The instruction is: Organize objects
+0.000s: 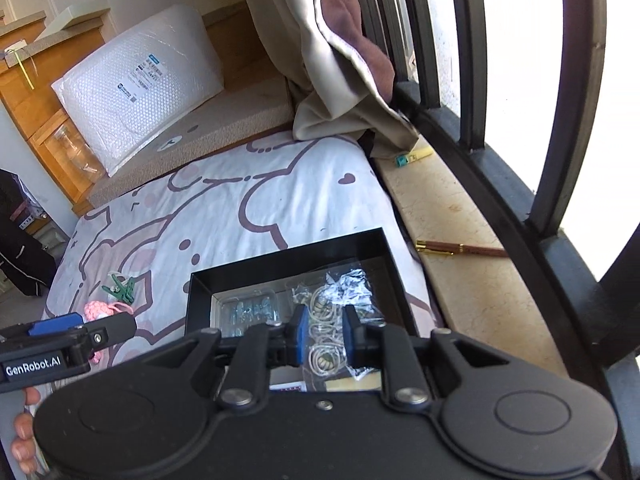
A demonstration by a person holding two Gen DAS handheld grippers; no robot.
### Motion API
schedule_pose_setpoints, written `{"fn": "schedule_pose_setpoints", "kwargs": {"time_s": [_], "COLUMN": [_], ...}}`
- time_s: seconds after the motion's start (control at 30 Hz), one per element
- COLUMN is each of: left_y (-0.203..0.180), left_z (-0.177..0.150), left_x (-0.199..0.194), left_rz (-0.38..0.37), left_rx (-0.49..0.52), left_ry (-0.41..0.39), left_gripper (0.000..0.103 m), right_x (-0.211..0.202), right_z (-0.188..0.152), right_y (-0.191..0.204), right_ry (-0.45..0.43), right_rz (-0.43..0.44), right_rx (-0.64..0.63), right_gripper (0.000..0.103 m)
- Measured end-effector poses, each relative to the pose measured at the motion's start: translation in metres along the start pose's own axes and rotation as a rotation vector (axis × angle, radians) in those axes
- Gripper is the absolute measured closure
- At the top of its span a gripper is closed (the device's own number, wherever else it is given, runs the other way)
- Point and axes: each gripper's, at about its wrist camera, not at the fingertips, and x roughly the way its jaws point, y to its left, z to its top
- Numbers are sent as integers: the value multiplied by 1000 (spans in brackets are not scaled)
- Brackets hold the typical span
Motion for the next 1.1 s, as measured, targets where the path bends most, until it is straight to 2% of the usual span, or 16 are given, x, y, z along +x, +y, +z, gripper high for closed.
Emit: {"fn": "schedule_pose_setpoints", "kwargs": {"time_s": [0.27, 0.43, 0.53, 0.83, 1.0, 1.1], "left_y": [-11, -17, -20, -21, -21, -22], "left_z": [0, -3, -7, -19, -25, -29], "left_x": [-32, -50, -58, -71, -71, -70], "left_rz": [6, 21, 44, 43, 37, 33], "left_rx": [47, 90, 113, 129, 145, 148], "left_ry": [-28, -62, -83, -121, -118, -109], "left_gripper": [11, 8, 6, 1, 1, 1], "right_x": [-41, -62, -72, -86, -91, -92], "right_z": [-5, -10, -14, -32, -38, -42], "right_y": [12, 14, 13, 8, 9, 9], "right_ry": [-67, -108, -121, -138, -148, -147], "right_rz": [-23, -72, -94, -165, -201, -216], "right_rx": [-53, -87, -94, -114, -132, -133], "right_gripper": [81, 73, 66, 42, 21, 13]}}
